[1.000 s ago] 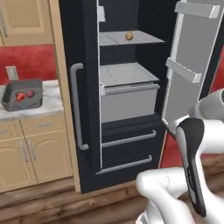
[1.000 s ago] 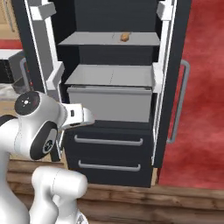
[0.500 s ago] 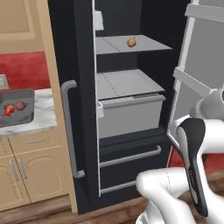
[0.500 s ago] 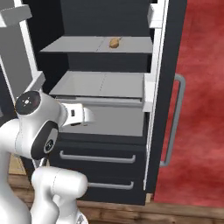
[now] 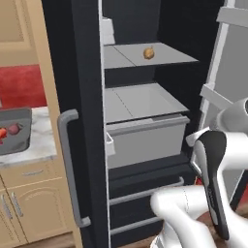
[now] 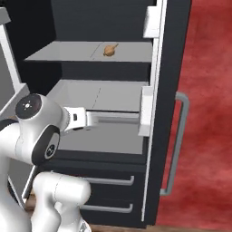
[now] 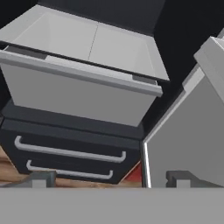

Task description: Place one onion and one fish in each tupperware on the nearby counter, to pack two identical lunches.

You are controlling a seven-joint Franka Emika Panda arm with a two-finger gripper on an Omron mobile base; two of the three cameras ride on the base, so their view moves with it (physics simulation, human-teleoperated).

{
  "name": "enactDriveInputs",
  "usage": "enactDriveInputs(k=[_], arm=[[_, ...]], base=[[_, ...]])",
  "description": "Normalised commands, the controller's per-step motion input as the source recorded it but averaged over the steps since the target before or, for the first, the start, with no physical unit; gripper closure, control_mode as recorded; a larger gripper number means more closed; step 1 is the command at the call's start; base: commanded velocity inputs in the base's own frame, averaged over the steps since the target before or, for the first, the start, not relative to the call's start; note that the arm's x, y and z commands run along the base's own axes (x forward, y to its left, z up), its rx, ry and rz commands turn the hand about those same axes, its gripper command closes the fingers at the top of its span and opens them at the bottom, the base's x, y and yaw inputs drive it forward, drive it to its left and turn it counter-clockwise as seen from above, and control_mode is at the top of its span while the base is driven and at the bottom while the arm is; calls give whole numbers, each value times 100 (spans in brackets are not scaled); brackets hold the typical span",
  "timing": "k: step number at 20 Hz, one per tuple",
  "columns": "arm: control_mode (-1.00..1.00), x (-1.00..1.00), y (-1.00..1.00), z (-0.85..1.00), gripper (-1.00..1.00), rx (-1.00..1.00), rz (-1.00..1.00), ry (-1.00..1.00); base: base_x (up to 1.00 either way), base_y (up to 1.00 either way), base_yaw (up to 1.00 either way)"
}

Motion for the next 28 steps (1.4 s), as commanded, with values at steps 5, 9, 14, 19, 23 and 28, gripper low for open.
enactDriveInputs(k=[5, 9, 14, 19, 23, 28], arm=[[100, 0, 0, 0, -100, 0, 0, 0], [100, 0, 0, 0, -100, 0, 0, 0], [-100, 0, -8, 7, -100, 0, 0, 0], [-100, 19, 1, 48, -100, 3, 0, -5], [-100, 44, 4, 78, -100, 12, 0, -3], [-100, 59, 0, 50, -100, 24, -3, -3]], base=[[83, -1, 0], [86, -9, 0], [12, -10, 0], [0, 0, 0], [0, 0, 0], [0, 0, 0]])
